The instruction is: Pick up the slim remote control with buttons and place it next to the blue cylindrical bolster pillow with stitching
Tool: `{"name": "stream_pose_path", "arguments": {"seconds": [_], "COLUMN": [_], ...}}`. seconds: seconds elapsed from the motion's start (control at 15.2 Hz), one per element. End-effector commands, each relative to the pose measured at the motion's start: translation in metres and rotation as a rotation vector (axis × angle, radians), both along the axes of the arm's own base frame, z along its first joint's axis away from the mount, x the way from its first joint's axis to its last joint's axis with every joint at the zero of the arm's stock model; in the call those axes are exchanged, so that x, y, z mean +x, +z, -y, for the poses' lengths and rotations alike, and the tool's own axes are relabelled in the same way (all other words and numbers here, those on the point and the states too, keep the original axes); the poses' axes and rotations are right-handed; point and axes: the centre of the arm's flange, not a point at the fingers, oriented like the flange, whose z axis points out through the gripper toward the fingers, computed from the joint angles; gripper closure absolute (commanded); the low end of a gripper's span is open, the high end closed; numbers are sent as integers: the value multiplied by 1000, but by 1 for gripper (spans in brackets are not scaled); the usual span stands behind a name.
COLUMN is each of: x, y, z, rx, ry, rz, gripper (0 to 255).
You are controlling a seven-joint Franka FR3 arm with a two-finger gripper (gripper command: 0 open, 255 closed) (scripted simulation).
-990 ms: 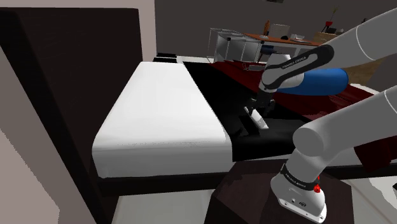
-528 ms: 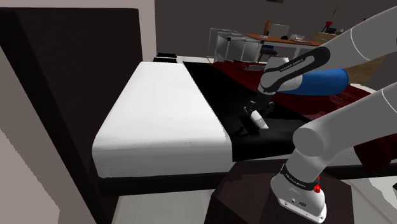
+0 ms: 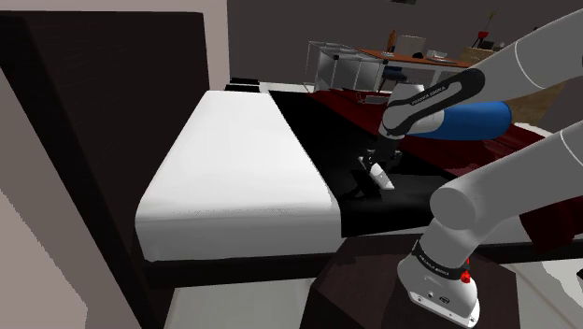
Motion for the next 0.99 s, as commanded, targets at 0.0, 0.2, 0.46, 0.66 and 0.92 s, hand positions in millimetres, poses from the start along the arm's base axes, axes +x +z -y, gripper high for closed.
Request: {"name": "stream_pose_path", "arguments": {"seconds": [0.0, 0.2, 0.46, 0.66, 0.92], "x": [0, 0, 0, 0, 0], "y": [0, 0, 21, 37, 58], "z": [0, 0, 0, 0, 0], "rx": [0, 0, 0, 0, 0], "ry": [0, 0, 0, 0, 0], "rz": [0, 0, 0, 0, 0], "gripper": [255, 255, 255, 255, 255]}}
